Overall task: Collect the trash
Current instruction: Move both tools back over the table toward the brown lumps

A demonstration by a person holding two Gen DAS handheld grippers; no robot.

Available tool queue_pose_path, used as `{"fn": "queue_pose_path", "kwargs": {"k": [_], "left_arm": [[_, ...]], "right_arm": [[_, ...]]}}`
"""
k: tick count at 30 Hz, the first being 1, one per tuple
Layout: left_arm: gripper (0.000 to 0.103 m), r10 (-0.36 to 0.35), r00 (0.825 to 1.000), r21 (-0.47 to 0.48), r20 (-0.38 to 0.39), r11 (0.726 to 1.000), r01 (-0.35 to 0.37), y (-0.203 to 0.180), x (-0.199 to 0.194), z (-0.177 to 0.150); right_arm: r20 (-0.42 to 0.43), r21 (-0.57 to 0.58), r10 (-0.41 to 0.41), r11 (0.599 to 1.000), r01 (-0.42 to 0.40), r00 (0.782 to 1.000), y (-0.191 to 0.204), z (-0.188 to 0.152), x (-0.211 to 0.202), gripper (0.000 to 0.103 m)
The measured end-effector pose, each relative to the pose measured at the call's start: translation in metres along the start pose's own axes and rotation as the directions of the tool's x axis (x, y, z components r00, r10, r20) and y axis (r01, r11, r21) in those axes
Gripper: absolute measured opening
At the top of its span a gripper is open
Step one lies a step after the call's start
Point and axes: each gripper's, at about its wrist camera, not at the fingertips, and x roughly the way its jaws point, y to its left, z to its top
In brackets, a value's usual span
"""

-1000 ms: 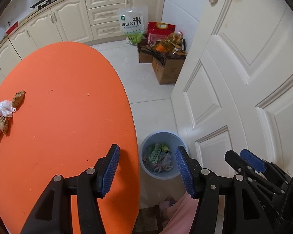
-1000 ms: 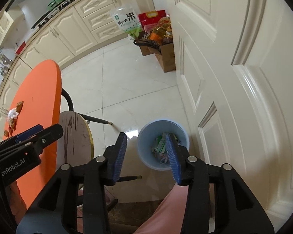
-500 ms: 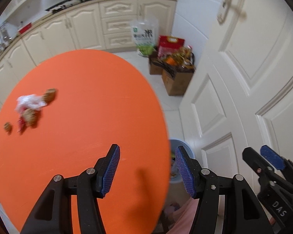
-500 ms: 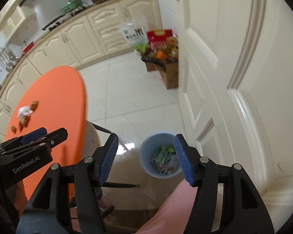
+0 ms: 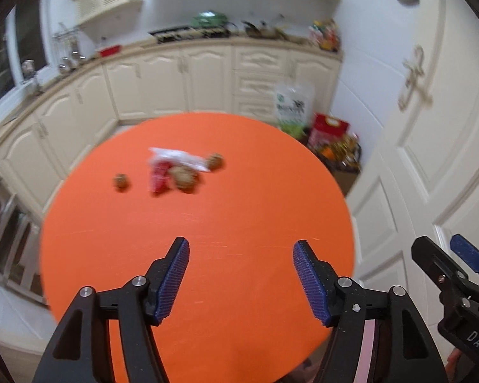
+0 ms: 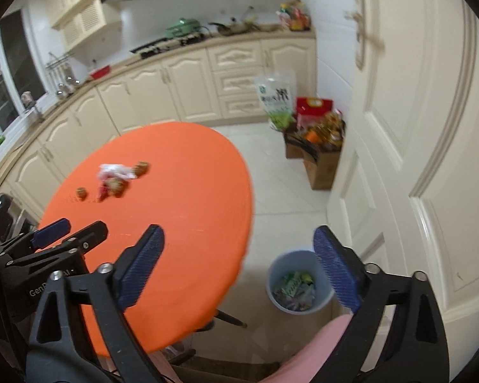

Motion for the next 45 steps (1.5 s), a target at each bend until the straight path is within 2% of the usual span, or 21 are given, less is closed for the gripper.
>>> {"fn": "queue_pose_path", "kwargs": {"k": [3,5,10,15,18,22,27,32,38,45], "left_arm": [[0.067,0.043,0.998,-0.032,0.053,0.999,-0.042,0.016,-0.031,-0.02],[0.074,0.083,0.992,-0.048,0.089,0.996,-0.079,0.016,-0.056,-0.036],[0.076,0.114,0.983,-0.088,0.141,0.991,-0.103,0.025,-0.095,-0.068],[0.082,0.116,0.98,-0.112,0.165,0.989,-0.098,0.031,-0.117,-0.096],[0.083,0.131,0.977,-0.121,0.168,0.986,-0.112,0.041,-0.135,-0.116],[0.083,0.122,0.98,-0.129,0.155,0.986,-0.102,0.049,-0.143,-0.126],[0.083,0.136,0.981,-0.157,0.14,0.981,-0.114,0.068,-0.138,-0.116],[0.084,0.15,0.984,-0.199,0.093,0.971,-0.13,0.093,-0.105,-0.072],[0.084,0.187,0.982,-0.247,0.015,0.953,-0.178,0.131,-0.066,-0.031],[0.084,0.19,0.979,-0.263,-0.068,0.944,-0.201,0.165,-0.008,0.016]], "right_arm": [[0.018,-0.026,0.023,0.999,-0.023,1.0,0.022,-0.002,-0.012,0.099],[0.033,-0.04,0.032,0.999,-0.031,0.999,0.034,-0.003,-0.019,0.102],[0.057,-0.091,0.056,0.995,-0.05,0.997,0.064,-0.007,-0.033,0.102],[0.07,-0.134,0.061,0.99,-0.051,0.996,0.085,-0.011,-0.04,0.103],[0.066,-0.161,0.069,0.985,-0.058,0.995,0.096,-0.013,-0.041,0.103],[0.056,-0.187,0.077,0.98,-0.065,0.995,0.11,-0.013,-0.038,0.103],[0.028,-0.218,0.09,0.973,-0.082,0.996,0.13,-0.008,-0.022,0.103],[-0.024,-0.258,0.108,0.96,-0.111,0.994,0.154,0.0,0.008,0.103],[-0.111,-0.304,0.109,0.943,-0.138,0.988,0.185,0.011,0.059,0.103],[-0.237,-0.284,0.13,0.938,-0.196,0.963,0.205,0.026,0.134,0.103]]}}
